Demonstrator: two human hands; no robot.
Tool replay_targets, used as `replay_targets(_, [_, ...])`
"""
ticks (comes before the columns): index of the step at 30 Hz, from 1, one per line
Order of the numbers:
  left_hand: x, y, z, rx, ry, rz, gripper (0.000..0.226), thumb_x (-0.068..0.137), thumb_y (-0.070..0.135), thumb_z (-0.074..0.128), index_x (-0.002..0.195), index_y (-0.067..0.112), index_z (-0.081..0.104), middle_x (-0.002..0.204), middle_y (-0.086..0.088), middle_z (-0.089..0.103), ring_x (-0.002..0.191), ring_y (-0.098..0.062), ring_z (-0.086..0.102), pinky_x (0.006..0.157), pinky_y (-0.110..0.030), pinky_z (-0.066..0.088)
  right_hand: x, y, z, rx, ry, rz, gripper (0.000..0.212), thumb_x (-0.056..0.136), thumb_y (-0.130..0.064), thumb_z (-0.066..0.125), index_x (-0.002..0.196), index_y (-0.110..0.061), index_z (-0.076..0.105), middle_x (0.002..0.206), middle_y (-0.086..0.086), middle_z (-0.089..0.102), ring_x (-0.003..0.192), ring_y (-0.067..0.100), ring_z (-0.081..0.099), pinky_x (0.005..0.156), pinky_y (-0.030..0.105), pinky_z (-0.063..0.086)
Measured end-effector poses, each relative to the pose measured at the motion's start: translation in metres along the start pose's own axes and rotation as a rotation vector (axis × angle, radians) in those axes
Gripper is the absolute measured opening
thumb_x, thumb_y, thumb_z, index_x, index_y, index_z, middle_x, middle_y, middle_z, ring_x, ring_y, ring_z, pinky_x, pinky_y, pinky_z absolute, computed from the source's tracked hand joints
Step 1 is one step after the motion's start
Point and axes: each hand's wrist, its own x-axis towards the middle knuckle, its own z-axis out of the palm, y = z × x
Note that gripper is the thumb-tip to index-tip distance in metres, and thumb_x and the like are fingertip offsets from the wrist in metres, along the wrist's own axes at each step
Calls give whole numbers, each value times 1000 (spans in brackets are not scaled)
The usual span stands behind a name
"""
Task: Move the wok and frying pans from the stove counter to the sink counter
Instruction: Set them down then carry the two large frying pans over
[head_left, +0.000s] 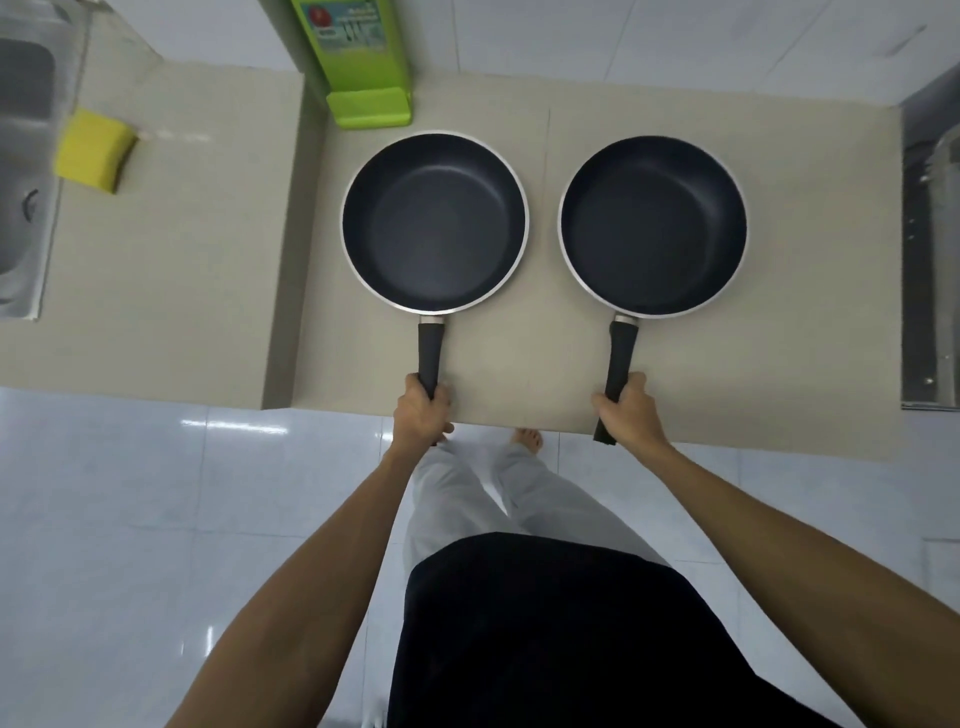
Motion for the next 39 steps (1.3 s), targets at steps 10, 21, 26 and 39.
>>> replay_targets(10, [-4, 19, -6, -327, -155, -60, 45, 102, 51, 48, 115, 8, 51, 91, -22, 73, 47, -30, 64, 48, -43, 59, 6, -14, 5, 702, -161, 227, 48, 106, -61, 33, 116, -18, 50, 71, 11, 72, 46, 22, 63, 50, 34, 55])
replay_targets(21, [-24, 74, 8, -592, -142, -2, 40, 108, 41, 35, 96, 7, 52, 53, -4, 58, 33, -19, 47, 33, -25, 43, -10, -43, -22, 993, -190, 193, 48, 101, -62, 42, 82, -19, 51, 51, -1, 48, 35, 16, 39, 38, 22, 36])
replay_targets(26, [-29, 87, 18, -563, -68, 63, 42, 109, 40, 32, 94, 6, 52, 53, -3, 48, 33, -16, 41, 32, -26, 42, -8, -38, -28, 885, -170, 157, 52, 104, -62, 35, 82, -17, 48, 49, -1, 46, 36, 17, 38, 39, 25, 36])
replay_targets(39, [-64, 104, 26, -632, 8, 136, 40, 108, 39, 35, 92, 6, 51, 51, 3, 45, 33, -14, 39, 32, -25, 42, -19, -38, -72, 737, -139, -37, 52, 107, -58, 33, 82, -15, 50, 50, 1, 47, 35, 17, 40, 37, 27, 38])
